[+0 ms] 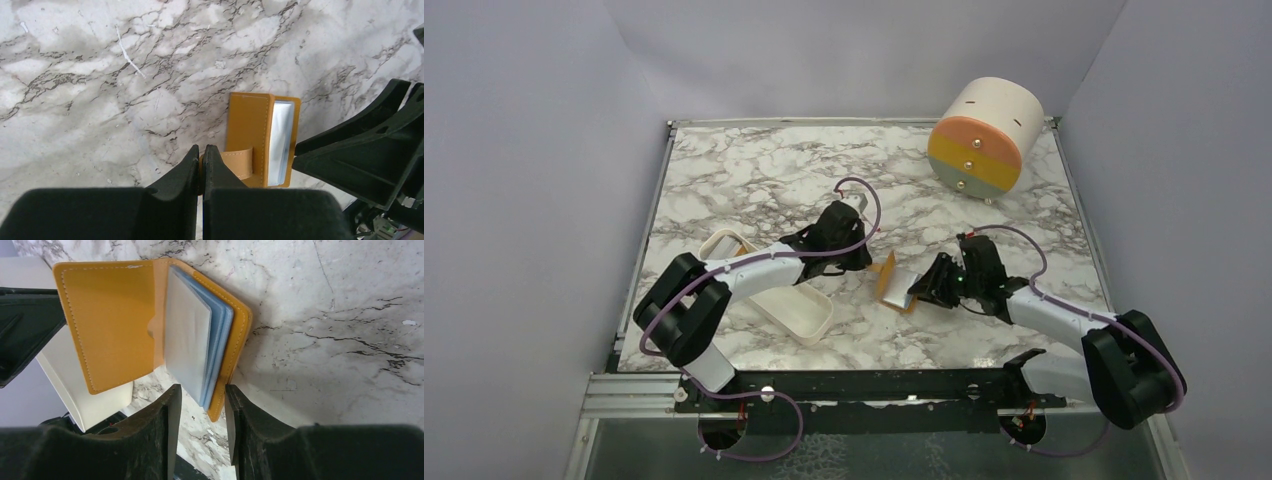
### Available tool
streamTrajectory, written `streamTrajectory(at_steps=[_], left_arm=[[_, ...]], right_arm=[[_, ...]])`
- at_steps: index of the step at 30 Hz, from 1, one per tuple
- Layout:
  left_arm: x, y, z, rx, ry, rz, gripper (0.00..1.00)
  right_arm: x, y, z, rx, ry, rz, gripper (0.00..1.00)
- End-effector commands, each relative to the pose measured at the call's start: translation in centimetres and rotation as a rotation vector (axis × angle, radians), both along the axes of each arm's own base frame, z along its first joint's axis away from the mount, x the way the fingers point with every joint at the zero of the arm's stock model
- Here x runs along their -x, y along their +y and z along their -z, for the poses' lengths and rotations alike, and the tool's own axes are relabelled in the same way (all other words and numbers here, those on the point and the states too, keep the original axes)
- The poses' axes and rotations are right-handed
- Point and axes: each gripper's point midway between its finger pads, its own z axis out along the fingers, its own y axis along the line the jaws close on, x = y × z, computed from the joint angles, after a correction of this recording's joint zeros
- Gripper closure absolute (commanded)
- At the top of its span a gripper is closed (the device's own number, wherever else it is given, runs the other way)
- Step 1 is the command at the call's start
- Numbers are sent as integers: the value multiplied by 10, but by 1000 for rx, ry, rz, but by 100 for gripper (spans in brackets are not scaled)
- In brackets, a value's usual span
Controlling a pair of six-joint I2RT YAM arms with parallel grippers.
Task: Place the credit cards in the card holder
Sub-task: Open the card holder at the center of the board.
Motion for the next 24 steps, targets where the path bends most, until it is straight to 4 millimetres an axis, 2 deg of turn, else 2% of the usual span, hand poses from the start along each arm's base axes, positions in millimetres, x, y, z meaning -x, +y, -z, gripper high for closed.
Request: streamTrajectory(at_steps=[1,8,15,24], left_arm=[[-2,16,22,-86,9,-6,100],[-4,33,40,-171,16,-22,100],[-2,38,50,-185,36,-26,100],[-1,36,51,-174,38,-22,100]], right_arm=[[-5,-1,2,8,-22,10,63],[-3,-4,-1,-3,-53,24,60],[3,-12,0,8,-75,41,66],[-3,0,-4,-41,-87,7,73]])
